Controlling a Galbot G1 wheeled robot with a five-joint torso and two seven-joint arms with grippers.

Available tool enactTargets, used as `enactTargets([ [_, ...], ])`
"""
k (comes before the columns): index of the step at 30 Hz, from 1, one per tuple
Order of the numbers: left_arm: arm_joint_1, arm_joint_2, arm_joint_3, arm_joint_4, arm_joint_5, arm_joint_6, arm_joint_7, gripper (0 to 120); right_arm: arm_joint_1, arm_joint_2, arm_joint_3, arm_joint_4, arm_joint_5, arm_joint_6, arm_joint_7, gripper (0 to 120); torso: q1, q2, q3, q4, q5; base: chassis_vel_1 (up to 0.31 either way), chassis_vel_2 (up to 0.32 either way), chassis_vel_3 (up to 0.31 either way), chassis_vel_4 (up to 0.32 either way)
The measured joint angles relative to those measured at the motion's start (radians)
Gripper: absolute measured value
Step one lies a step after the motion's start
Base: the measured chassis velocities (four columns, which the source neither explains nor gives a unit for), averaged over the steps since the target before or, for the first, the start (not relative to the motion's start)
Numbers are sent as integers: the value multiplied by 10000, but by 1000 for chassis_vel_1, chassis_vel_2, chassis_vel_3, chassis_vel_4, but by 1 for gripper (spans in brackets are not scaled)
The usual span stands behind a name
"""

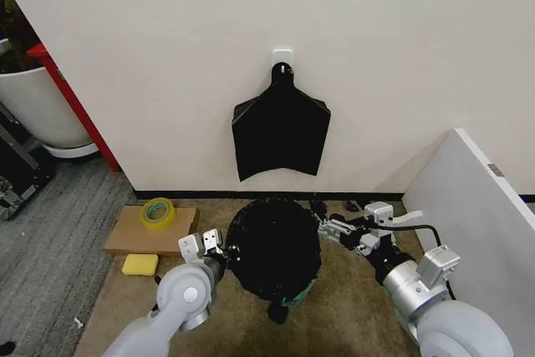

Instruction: Place the garbage bag over the trash bin.

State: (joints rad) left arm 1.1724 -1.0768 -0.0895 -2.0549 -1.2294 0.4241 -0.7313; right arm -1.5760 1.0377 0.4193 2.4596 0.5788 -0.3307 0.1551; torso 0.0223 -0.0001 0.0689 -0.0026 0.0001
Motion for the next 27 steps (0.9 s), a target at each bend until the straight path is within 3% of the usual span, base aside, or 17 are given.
enactTargets([
  [2, 8, 14, 3, -97, 84, -78, 105, 43, -25, 12, 0, 9, -25, 6, -11, 100, 0, 0, 0, 0, 0, 0, 0, 0, 0],
  [13, 355, 355, -91, -1028, 701, -210, 561, 86, -32, 213, 129, 162, -107, 49, -81, 100, 0, 0, 0, 2, 1, 0, 0, 0, 0],
  [16, 634, 453, -172, -1400, 1504, -418, 1113, 98, -53, 372, 210, 235, -117, 102, -110, 100, 0, 0, 0, 3, 0, 0, 0, 0, 0],
  [18, 686, 465, -182, -1454, 1723, -501, 1230, 98, -64, 405, 218, 239, -138, 131, -118, 100, 0, 0, 0, 2, 0, 0, 0, 0, 0],
  [23, 2035, 389, -442, -1536, 6540, -3067, 3022, 100, -467, 1279, 518, -250, -1811, 1837, -457, 100, 0, 0, -1, 3, 1, 0, 0, 0, 0],
  [24, 2395, 278, -627, -1507, 7261, -3641, 3228, 100, -618, 1492, 572, -373, -2027, 2236, -503, 100, 0, 0, 0, 1, -1, 0, 0, 0, 0],
  [25, 2395, 278, -627, -1507, 7261, -3641, 3228, 100, -618, 1492, 572, -373, -2027, 2236, -503, 100, 0, 0, 0, 1, -1, 0, 0, 0, 0],
  [27, 3431, -27, -1270, -1475, 8713, -4820, 3545, 100, -1153, 2193, 732, -800, -2609, 3447, -794, 100, -1, 1, -3, -1, 1, 0, 0, 0, 0],
])
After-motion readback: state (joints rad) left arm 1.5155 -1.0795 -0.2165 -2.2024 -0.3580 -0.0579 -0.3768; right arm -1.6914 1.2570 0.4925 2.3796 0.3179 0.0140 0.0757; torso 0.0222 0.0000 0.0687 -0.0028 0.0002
